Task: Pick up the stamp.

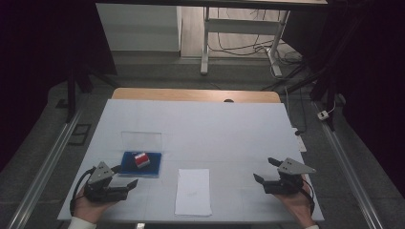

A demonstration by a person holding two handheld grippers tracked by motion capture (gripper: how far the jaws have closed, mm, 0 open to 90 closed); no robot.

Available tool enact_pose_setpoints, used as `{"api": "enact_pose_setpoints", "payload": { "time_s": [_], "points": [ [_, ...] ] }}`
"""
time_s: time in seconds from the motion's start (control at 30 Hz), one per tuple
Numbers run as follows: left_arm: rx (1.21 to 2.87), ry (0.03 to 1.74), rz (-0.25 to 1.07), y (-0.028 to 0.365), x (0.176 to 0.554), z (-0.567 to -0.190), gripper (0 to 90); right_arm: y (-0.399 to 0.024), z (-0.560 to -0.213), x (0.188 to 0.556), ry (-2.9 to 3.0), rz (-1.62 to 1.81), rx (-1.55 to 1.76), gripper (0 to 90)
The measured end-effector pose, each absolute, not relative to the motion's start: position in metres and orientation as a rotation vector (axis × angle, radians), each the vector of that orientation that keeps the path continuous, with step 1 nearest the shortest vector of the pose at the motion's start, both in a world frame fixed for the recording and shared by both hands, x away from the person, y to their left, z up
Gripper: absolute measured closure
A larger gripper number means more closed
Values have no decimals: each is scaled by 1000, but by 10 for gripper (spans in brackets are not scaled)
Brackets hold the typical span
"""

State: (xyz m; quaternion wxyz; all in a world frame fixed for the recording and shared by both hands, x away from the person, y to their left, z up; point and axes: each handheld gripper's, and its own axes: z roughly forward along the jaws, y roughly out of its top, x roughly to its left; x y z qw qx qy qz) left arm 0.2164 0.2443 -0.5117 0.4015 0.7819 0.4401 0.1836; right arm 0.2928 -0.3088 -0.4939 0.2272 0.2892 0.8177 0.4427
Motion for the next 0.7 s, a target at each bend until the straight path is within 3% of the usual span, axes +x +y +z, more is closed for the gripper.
{"api": "enact_pose_setpoints", "payload": {
  "time_s": [0.7],
  "points": [
    [1988,1135,478,248,220,-508,195,-312,-492,294,2265,1244,787,233]
  ]
}}
